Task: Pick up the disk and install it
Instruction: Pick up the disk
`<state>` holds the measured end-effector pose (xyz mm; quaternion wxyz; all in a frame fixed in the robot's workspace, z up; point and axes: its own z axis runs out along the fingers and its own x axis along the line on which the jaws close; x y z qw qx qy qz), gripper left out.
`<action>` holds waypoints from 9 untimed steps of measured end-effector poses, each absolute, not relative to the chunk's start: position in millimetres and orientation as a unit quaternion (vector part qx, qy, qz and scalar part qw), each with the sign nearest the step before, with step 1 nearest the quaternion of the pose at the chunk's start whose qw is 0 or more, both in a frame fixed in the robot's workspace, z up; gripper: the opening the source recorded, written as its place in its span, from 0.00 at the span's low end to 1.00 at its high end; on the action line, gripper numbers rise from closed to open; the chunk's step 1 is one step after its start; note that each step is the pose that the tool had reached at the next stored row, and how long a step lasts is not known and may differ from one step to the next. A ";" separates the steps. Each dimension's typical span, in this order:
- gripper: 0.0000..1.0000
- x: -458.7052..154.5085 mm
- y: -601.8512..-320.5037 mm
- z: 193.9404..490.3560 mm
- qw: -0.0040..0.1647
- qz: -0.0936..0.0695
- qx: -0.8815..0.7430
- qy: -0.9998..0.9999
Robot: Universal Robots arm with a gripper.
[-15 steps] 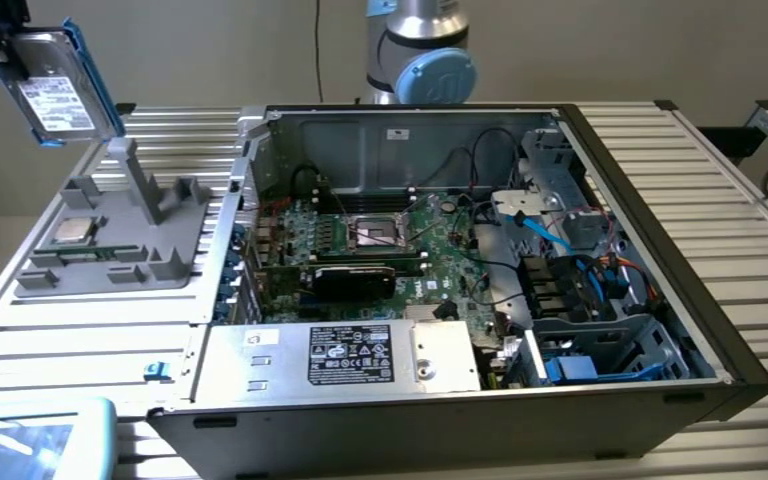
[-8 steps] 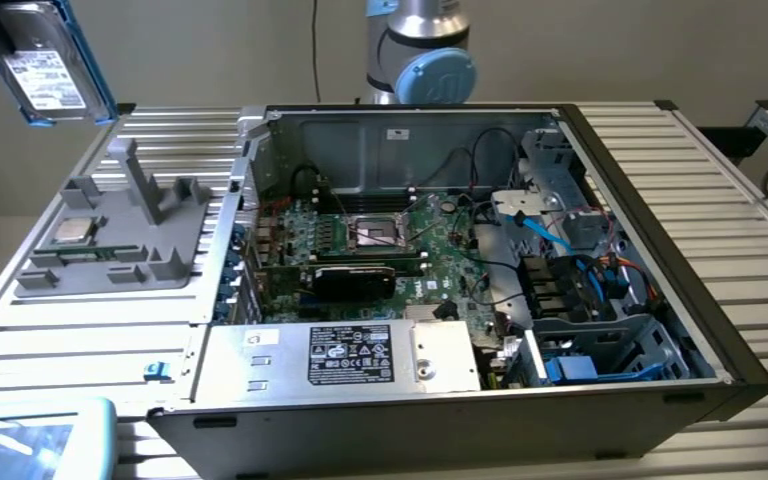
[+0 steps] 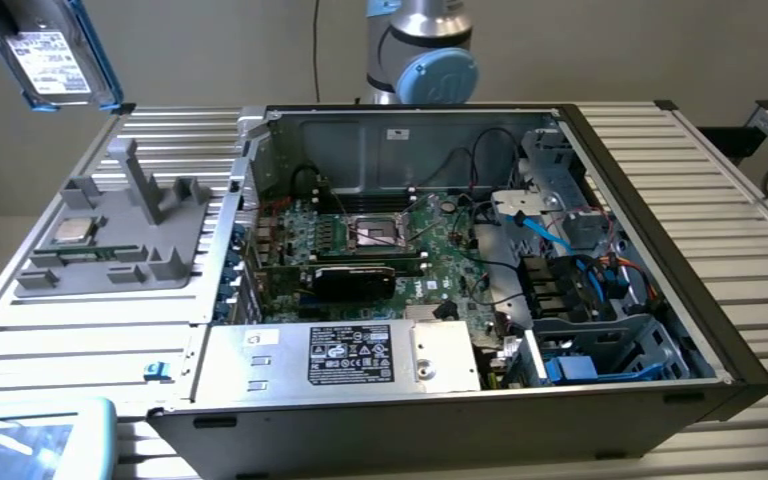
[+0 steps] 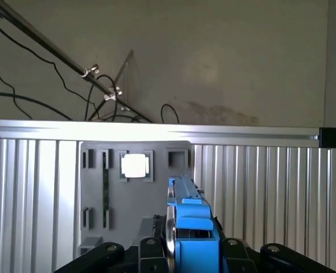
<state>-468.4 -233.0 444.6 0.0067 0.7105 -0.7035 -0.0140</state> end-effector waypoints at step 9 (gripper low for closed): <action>0.37 -439.6 -240.6 466.4 0.005 -0.016 0.711 -0.703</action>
